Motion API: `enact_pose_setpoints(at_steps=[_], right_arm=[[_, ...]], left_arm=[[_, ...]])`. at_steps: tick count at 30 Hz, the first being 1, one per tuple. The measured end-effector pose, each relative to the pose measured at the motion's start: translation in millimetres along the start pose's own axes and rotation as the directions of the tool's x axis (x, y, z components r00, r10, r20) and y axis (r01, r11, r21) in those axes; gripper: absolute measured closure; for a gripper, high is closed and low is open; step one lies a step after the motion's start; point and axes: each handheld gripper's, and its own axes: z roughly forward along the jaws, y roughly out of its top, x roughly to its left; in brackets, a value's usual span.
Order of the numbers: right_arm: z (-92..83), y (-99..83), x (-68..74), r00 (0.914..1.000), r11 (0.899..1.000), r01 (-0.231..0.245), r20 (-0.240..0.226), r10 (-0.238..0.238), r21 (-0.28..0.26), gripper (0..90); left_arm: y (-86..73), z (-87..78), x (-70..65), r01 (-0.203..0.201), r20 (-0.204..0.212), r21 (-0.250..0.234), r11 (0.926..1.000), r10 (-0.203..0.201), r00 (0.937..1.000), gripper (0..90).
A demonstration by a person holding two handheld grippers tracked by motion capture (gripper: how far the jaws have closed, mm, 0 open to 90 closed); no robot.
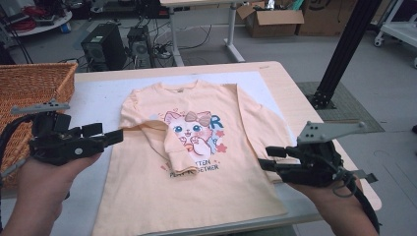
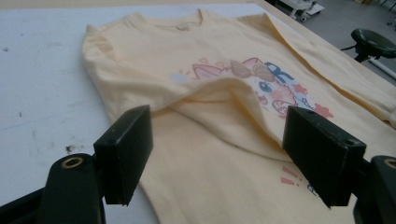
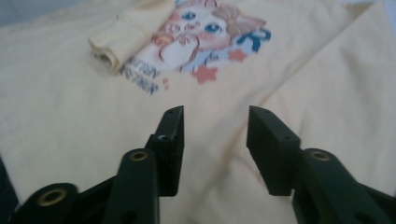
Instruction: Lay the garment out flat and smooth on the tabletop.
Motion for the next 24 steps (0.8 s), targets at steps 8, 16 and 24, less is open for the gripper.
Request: enact_pose_setpoints(at_steps=[8, 16, 24], right_arm=[[43.6, 52.2, 11.7, 0.9923, 0.995, 0.102, -0.071, -0.101, 0.003, 54.0], [81.2, 74.0, 8.1, 0.9829, 0.992, 0.125, -0.139, -0.121, 0.023, 50.2], [125.0, 78.5, 50.9, 0.9399, 0.974, 0.212, -0.289, -0.182, 0.076, 46.3]], left_arm=[[13.2, -0.7, 17.2, 0.02, 0.022, -0.035, 0.9992, -0.019, 0.9996, 24.4], [28.2, -3.1, 34.9, 0.021, 0.004, -0.074, 0.9971, -0.02, 0.9998, 24.0], [23.5, -4.9, 33.4, 0.011, -0.019, -0.073, 0.9973, -0.013, 0.9997, 24.0]])
